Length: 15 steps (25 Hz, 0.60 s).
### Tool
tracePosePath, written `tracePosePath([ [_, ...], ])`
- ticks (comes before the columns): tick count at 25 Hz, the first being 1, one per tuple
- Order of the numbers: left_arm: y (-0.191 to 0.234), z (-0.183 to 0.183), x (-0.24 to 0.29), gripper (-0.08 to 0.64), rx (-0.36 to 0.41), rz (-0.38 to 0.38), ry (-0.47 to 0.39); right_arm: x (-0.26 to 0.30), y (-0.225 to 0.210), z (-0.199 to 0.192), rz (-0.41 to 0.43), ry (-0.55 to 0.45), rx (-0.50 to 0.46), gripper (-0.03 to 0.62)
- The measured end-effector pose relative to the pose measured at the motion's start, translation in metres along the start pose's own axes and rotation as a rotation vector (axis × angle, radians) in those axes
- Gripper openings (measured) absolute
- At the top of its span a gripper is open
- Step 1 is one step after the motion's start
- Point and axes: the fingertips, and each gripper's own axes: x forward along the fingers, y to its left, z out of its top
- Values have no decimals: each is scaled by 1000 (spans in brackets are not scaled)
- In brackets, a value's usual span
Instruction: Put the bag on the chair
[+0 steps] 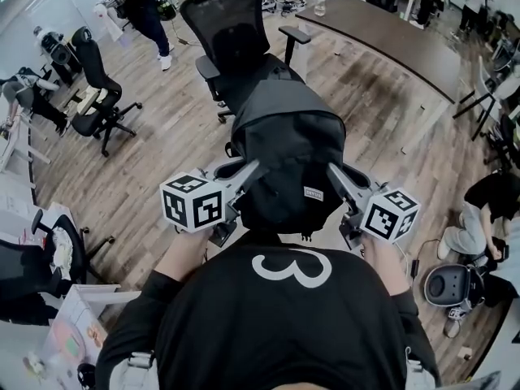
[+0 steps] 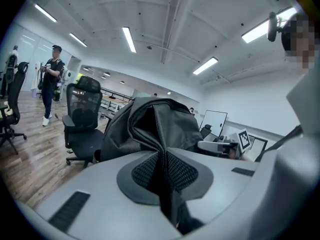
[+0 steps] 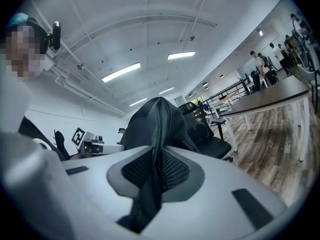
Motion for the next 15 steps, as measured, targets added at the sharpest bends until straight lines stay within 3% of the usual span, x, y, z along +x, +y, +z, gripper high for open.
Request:
tracePosePath([
  [15, 21, 8, 22, 43, -8, -5, 18, 21, -24, 6, -18, 15, 22, 61],
])
